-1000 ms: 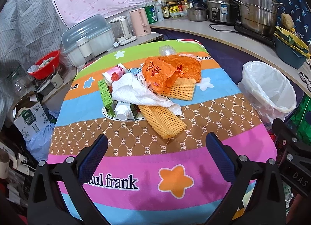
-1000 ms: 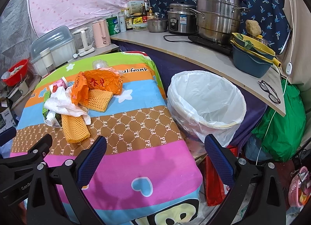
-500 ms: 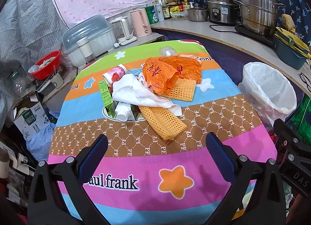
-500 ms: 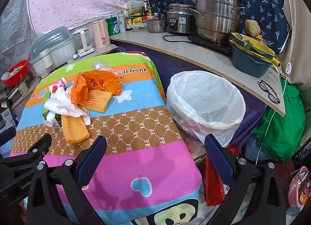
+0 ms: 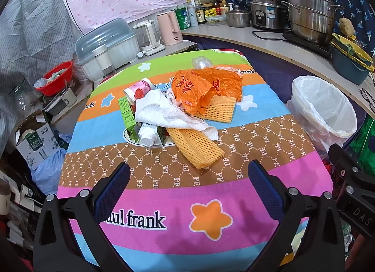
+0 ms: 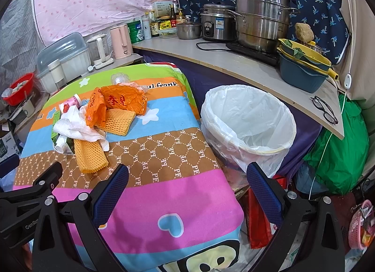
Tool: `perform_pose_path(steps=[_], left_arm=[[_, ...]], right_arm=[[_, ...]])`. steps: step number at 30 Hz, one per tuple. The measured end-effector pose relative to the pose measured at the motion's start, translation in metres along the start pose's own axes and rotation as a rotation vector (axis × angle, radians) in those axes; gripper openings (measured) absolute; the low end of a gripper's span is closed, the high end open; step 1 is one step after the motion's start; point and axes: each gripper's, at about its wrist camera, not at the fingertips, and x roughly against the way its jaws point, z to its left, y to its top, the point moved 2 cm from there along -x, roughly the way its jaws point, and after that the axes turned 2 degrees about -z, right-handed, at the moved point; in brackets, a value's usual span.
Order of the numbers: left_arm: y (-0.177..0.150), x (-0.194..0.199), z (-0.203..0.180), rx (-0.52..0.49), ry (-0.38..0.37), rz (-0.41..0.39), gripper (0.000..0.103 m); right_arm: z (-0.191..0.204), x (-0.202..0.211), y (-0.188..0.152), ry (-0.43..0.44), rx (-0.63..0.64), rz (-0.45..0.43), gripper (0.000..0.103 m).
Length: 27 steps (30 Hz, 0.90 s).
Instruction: Collect trash
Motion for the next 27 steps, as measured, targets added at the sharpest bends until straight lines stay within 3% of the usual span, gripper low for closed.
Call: perform_pose_path(steps=[27], left_arm=[[-0.001,0.006,-0.015,-0.015,-0.019,-0.016,0.096]], right_arm=[[-0.016,0.005,-0.006,-0.024,-0.031,-0.005,0.097]])
